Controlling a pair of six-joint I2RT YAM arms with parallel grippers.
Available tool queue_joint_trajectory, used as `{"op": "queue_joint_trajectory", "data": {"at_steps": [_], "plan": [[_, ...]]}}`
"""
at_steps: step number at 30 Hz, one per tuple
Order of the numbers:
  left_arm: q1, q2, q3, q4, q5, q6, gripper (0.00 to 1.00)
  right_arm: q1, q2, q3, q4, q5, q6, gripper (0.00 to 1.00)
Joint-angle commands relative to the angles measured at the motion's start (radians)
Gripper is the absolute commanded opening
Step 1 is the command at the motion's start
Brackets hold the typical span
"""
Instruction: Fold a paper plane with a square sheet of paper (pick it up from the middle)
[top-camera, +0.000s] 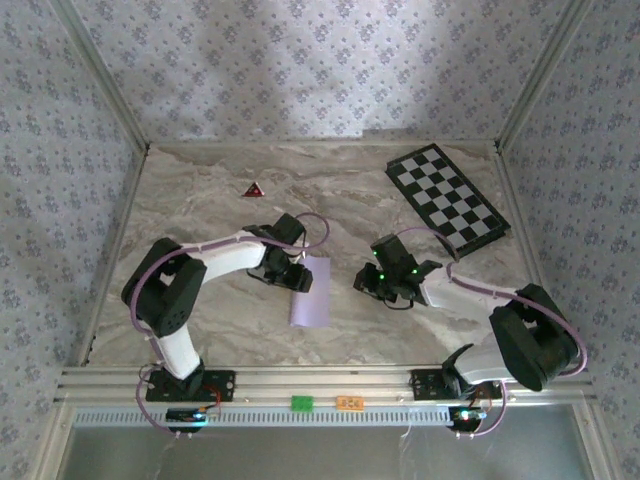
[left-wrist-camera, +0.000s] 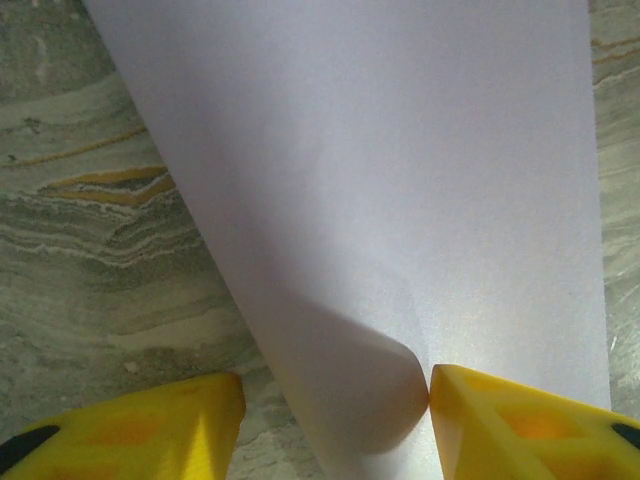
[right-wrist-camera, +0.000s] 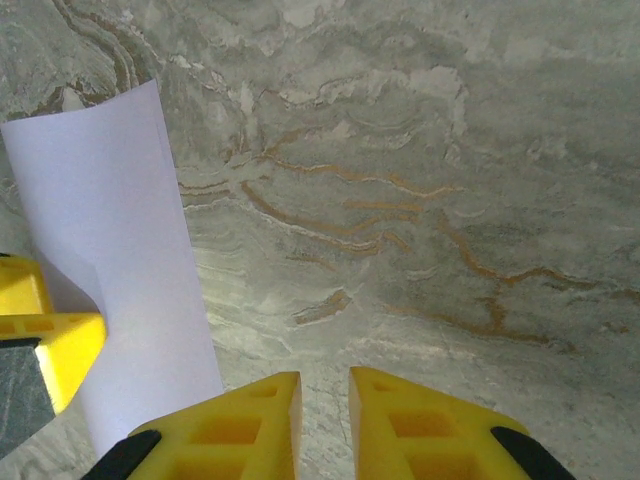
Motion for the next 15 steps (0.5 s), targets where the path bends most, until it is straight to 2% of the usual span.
{"op": "queue_joint_trajectory", "data": {"at_steps": [1, 9, 15], "plan": [[-0.001, 0.052, 0.010, 0.034, -0.055, 0.015, 0.57, 0.008, 0.017, 0.006, -0.001, -0.010, -0.009, 0.23], [-0.001, 0.060, 0.001, 0.056, -0.064, -0.033, 0.58, 0.015, 0.032, 0.011, 0.003, -0.011, -0.009, 0.23], [-0.004, 0.066, 0.000, 0.060, -0.060, -0.015, 0.59, 0.020, 0.041, 0.017, 0.004, -0.012, -0.013, 0.23]]}}
